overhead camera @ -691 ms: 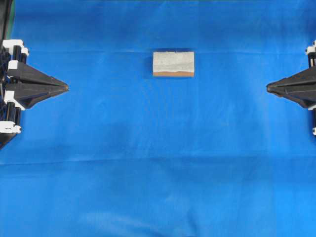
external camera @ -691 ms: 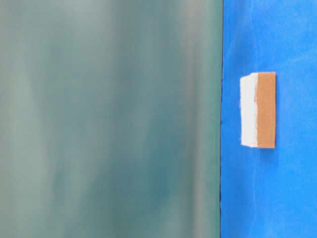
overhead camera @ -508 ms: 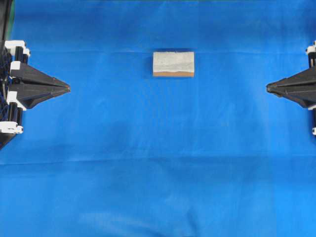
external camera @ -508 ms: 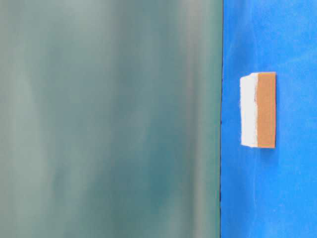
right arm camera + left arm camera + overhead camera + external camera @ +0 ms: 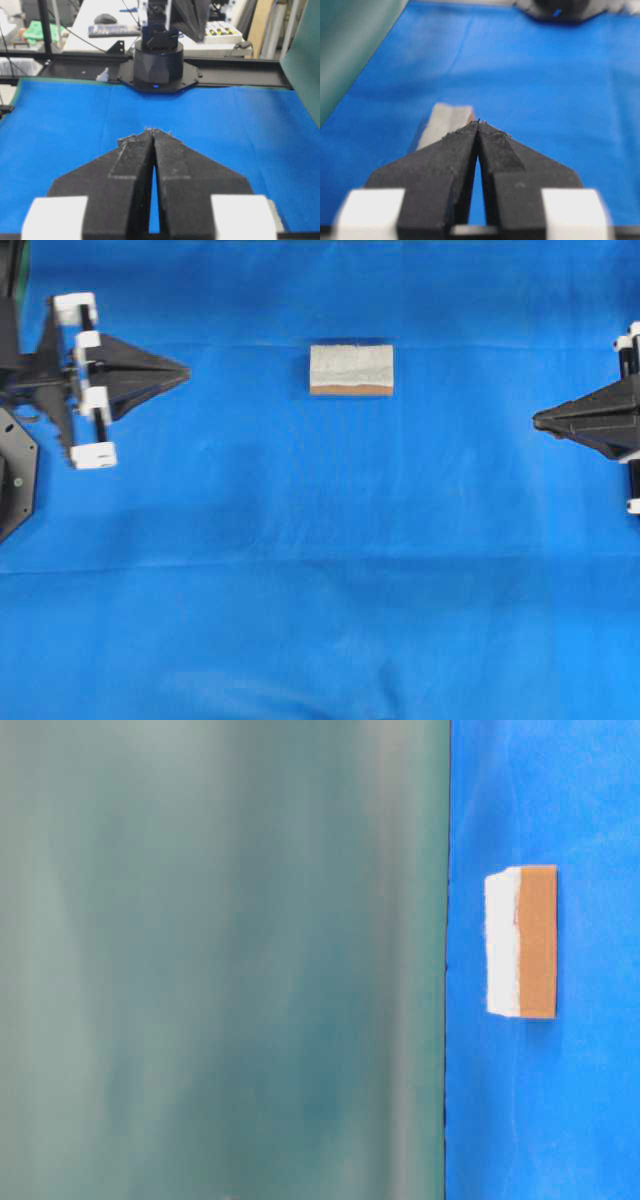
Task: Hand over the sponge with the left arm and wipe it with the right arm.
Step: 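Reach the left gripper to the sponge and grasp its left end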
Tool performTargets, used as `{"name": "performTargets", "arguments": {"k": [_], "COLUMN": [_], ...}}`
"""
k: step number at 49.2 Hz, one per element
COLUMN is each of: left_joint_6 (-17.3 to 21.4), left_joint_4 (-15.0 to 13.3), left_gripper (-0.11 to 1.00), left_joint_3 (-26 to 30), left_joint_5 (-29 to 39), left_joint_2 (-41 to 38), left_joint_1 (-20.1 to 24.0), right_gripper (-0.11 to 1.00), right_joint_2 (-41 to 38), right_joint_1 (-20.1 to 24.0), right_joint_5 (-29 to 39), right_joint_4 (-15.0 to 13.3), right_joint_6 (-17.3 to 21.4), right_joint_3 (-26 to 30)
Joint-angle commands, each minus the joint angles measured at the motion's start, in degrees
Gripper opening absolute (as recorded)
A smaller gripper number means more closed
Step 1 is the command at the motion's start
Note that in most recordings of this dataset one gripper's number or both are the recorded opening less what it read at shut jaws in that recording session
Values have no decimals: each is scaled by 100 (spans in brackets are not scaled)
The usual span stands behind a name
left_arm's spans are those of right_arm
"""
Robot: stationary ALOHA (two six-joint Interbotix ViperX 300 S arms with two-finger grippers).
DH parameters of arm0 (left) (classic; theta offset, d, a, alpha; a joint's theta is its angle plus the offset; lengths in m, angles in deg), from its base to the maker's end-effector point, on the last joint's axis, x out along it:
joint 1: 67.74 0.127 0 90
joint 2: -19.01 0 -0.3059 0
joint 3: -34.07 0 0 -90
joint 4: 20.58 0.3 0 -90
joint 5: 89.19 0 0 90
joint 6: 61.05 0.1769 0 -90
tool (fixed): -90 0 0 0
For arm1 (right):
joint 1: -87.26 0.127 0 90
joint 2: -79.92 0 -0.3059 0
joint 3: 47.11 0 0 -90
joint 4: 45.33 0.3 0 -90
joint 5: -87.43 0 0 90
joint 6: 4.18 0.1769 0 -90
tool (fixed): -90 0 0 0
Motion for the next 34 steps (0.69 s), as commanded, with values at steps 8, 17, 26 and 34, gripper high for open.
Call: {"name": "performTargets", "arguments": {"k": [8,17,26,34], "left_joint_6": [211,615,729,879], "left_joint_4": [-9,-9,0,0], "left_gripper": [49,92,94,94], "left_joint_3": [853,1521,2136,2593], "left_joint_5": [-53,18,-9,18], "left_joint_2": [-1477,-2663,-3735,-4465], "left_joint_1": [281,457,615,659], "right_gripper": [0,0,0,0], "right_joint_2": [-35,-105,-176,-220], "right_joint_1": [-35,-35,-35,-35], "right_joint_5": [-26,0,0,9], "right_joint_4": [-9,-9,-9,-9], "right_joint_6": [9,9,9,9], "right_joint_3": [158,149,132,123]}}
